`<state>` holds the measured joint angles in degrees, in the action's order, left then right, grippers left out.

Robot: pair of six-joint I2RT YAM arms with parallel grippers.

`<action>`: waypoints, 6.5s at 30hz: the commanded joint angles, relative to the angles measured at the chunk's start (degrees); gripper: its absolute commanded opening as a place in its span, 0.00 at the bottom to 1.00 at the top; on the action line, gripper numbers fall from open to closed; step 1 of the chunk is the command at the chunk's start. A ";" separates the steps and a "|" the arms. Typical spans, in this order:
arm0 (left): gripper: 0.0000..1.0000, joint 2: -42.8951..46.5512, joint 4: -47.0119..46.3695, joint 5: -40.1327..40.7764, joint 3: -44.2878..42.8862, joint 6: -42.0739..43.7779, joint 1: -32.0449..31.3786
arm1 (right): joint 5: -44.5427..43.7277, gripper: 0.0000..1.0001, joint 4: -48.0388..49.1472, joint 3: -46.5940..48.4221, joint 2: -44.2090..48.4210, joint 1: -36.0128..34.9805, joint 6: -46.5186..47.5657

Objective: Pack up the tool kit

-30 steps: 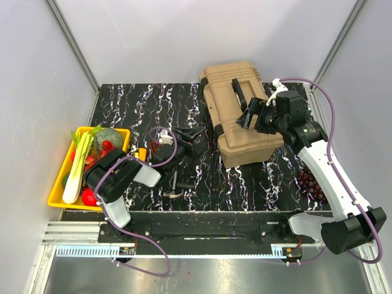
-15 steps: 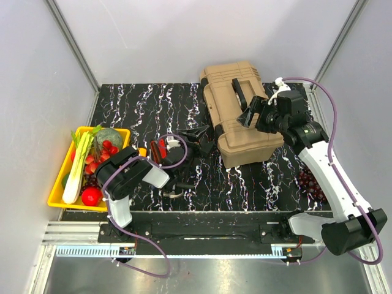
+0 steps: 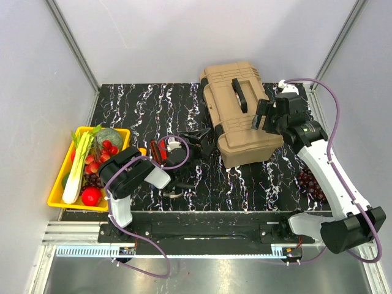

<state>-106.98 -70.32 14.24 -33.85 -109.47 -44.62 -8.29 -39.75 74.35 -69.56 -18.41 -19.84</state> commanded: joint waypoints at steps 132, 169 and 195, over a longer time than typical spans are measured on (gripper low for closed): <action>0.88 30.96 11.08 14.68 16.36 6.11 -1.17 | 17.71 0.88 0.29 -16.69 5.75 2.86 -21.12; 0.86 13.82 19.97 9.67 3.88 -13.22 -1.26 | 13.83 0.85 -1.83 -10.36 4.61 2.86 -18.57; 0.36 2.83 -16.77 11.86 3.09 -8.93 -2.05 | 13.39 0.82 -2.44 -9.84 4.26 2.77 -17.52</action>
<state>-103.26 -65.34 25.54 -28.97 -114.67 -46.13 1.61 -37.85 63.44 -64.58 -14.06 -36.80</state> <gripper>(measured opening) 0.598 0.826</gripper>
